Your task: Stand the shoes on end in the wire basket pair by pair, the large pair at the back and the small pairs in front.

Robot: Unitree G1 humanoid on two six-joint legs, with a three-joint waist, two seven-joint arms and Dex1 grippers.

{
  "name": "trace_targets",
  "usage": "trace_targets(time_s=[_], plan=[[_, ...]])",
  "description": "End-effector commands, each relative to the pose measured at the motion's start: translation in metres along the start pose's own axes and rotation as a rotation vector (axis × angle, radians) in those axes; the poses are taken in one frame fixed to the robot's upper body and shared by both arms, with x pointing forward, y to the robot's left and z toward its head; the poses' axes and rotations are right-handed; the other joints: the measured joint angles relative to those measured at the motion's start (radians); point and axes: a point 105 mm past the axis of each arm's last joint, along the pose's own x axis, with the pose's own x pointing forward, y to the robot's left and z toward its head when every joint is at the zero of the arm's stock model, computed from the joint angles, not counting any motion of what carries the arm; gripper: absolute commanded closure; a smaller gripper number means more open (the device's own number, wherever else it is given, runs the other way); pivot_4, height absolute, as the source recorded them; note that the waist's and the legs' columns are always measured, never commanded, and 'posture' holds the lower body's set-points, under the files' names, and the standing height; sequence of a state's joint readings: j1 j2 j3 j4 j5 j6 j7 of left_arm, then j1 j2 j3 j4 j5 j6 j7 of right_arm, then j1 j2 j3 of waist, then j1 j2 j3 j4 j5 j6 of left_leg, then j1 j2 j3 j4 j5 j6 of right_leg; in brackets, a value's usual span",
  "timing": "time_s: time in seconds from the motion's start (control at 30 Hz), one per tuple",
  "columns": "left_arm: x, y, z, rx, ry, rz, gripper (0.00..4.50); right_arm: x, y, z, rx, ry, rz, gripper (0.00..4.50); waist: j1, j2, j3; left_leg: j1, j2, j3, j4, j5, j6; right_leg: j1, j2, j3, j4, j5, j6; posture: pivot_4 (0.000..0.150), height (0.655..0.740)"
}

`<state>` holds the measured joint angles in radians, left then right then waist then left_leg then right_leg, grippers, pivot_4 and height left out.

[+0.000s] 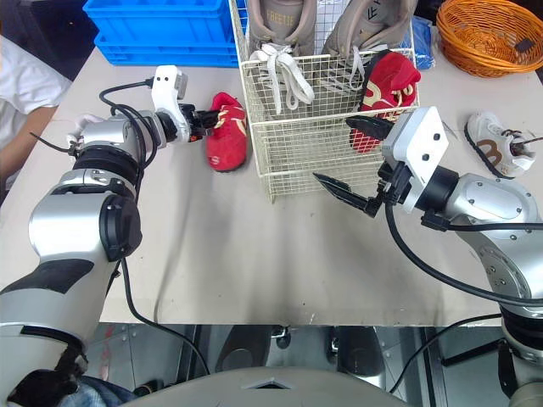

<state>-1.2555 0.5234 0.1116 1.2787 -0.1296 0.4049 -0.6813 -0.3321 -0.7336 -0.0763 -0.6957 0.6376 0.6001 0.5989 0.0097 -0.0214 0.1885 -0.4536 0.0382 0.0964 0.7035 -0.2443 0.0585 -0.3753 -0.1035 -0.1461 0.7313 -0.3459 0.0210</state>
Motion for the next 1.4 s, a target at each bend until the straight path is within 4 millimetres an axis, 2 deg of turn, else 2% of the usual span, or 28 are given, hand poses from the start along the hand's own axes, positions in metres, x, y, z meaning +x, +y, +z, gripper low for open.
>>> trace_targets(time_s=[0.03,0.17,0.3,0.37,0.47,0.63,0.7,0.77,0.83,0.97,1.07,1.2,1.4], plan=[[-0.012,0.012,0.014,-0.003,-0.036,0.031,4.48,-0.001,-0.002,0.012,-0.05,-0.04,-0.018,0.0,0.0,0.0,0.0,0.0,0.0,0.0,0.0,0.0,0.0,0.0,0.0,0.0,0.0,0.0,0.0,0.15,0.686],[-0.022,0.021,0.023,-0.02,-0.066,0.052,4.48,0.0,-0.005,0.012,-0.054,-0.045,-0.015,0.0,-0.006,0.0,0.0,0.0,0.0,0.001,0.0,0.0,0.0,-0.001,0.0,0.001,0.0,0.0,0.0,0.15,0.686],[-0.041,0.025,0.062,-0.096,-0.221,0.038,4.48,0.001,-0.008,0.011,-0.053,-0.051,-0.008,0.0,-0.015,-0.001,0.0,-0.001,0.0,0.001,0.0,0.0,0.0,-0.002,0.0,0.0,0.0,0.0,0.0,0.15,0.686],[-0.053,0.022,0.087,-0.1,-0.352,0.015,4.48,0.0,-0.01,0.011,-0.054,-0.051,-0.009,0.0,-0.014,-0.002,0.001,-0.002,0.0,0.0,0.0,0.0,0.0,-0.002,0.0,0.0,0.0,0.0,0.0,0.15,0.686],[-0.08,0.009,0.122,-0.076,-0.571,-0.028,4.48,-0.002,-0.014,0.011,-0.057,-0.052,-0.015,0.0,-0.014,-0.002,0.001,-0.005,0.0,-0.002,0.001,0.0,0.0,-0.002,-0.001,-0.002,-0.001,0.0,0.0,0.15,0.686],[-0.132,-0.035,0.149,-0.14,-0.9,-0.097,4.48,-0.005,-0.022,0.013,-0.049,-0.061,-0.043,0.0,-0.015,-0.002,0.001,-0.005,0.0,-0.004,0.001,0.0,0.0,-0.001,-0.001,-0.003,-0.001,0.0,0.0,0.15,0.686],[-0.146,-0.052,0.152,-0.198,-0.983,-0.118,4.48,-0.006,-0.024,0.013,-0.046,-0.059,-0.051,0.0,-0.011,-0.002,0.001,-0.005,0.0,-0.006,0.002,0.0,0.0,-0.001,-0.001,-0.004,-0.001,0.0,0.0,0.15,0.686],[-0.149,-0.07,0.15,-0.223,-1.022,-0.139,4.48,-0.007,-0.026,0.012,-0.048,-0.054,-0.057,0.0,-0.008,-0.002,0.0,-0.005,-0.001,-0.007,0.003,0.0,0.0,0.0,-0.001,-0.004,-0.001,0.0,0.0,0.15,0.686],[-0.147,-0.093,0.148,-0.184,-1.054,-0.127,4.48,-0.007,-0.028,0.011,-0.051,-0.051,-0.07,0.0,-0.005,-0.002,0.0,-0.005,-0.001,-0.006,0.003,0.0,0.0,0.001,-0.001,-0.004,-0.001,0.0,0.0,0.15,0.686],[-0.145,-0.121,0.144,-0.134,-1.117,-0.135,4.48,-0.008,-0.032,0.012,-0.051,-0.054,-0.089,0.0,0.007,-0.002,0.0,0.001,-0.001,-0.006,0.002,0.0,0.0,0.006,-0.001,-0.004,-0.001,0.0,0.0,0.15,0.686],[-0.141,-0.149,0.134,-0.006,-1.149,-0.158,4.48,-0.011,-0.034,0.011,-0.053,-0.048,-0.11,0.0,0.006,-0.002,0.0,0.001,-0.001,-0.006,0.002,0.0,0.0,0.006,-0.001,-0.004,-0.001,0.0,0.0,0.15,0.686],[-0.135,-0.163,0.128,-0.007,-1.187,-0.147,4.48,-0.014,-0.035,0.011,-0.054,-0.045,-0.137,0.0,0.007,-0.002,0.0,0.001,-0.001,-0.006,0.002,0.0,0.0,0.006,-0.001,-0.004,-0.001,0.0,0.0,0.15,0.686],[-0.115,-0.167,0.118,0.046,-1.223,-0.058,4.48,-0.019,-0.036,0.007,-0.047,-0.035,-0.173,0.0,0.007,-0.002,0.0,0.001,-0.001,-0.005,0.002,0.0,0.0,0.006,-0.001,-0.004,-0.001,0.0,0.0,0.15,0.686]])
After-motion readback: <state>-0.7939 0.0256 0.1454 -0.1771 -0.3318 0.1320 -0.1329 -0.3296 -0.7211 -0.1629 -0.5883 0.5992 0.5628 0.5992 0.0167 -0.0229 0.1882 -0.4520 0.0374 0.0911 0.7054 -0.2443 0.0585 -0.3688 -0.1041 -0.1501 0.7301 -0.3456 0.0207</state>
